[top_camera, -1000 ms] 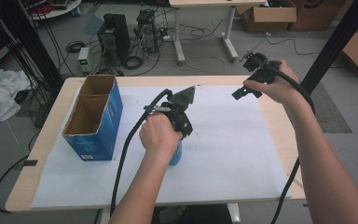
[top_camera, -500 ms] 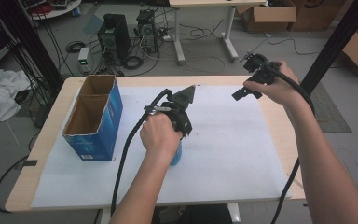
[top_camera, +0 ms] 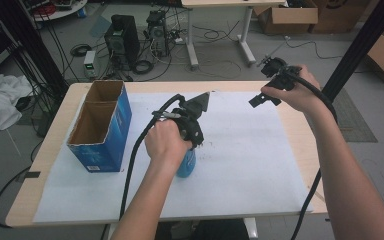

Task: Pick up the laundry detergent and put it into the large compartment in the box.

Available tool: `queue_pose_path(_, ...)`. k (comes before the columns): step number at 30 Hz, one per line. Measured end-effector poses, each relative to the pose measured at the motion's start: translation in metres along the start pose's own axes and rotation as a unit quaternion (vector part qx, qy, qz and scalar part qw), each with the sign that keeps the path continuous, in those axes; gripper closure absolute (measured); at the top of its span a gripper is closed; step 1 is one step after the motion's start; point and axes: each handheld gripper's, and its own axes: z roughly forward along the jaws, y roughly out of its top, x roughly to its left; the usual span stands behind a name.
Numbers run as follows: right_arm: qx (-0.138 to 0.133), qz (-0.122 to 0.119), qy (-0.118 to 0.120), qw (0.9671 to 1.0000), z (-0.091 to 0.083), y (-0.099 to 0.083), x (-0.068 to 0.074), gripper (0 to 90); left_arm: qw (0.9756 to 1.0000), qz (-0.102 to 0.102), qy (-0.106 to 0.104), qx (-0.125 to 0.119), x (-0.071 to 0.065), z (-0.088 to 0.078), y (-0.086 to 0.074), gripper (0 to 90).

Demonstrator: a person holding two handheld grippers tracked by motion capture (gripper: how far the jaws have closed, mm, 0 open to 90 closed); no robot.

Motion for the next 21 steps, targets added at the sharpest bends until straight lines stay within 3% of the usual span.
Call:
queue_pose_path(5,0.004,0.000,-0.001,1.0000,0.001,0.001,0.000,17.2,0.9999,0.016,-0.002,0.001,0.005,-0.011,-0.004,35.9)
queue_pose_path(8,0.004,-0.003,-0.002,1.0000,0.003,0.003,0.001,17.2,0.9992,0.041,-0.002,0.002,0.011,-0.025,-0.009,36.0)
queue_pose_path(11,0.006,-0.002,-0.003,1.0000,0.004,0.004,0.001,17.2,0.9986,0.052,-0.008,0.000,0.016,-0.037,-0.013,36.2)
queue_pose_path(21,0.009,-0.003,-0.005,0.9999,0.006,0.007,0.002,17.4,0.9981,0.060,-0.007,-0.011,0.044,-0.093,-0.027,36.5)
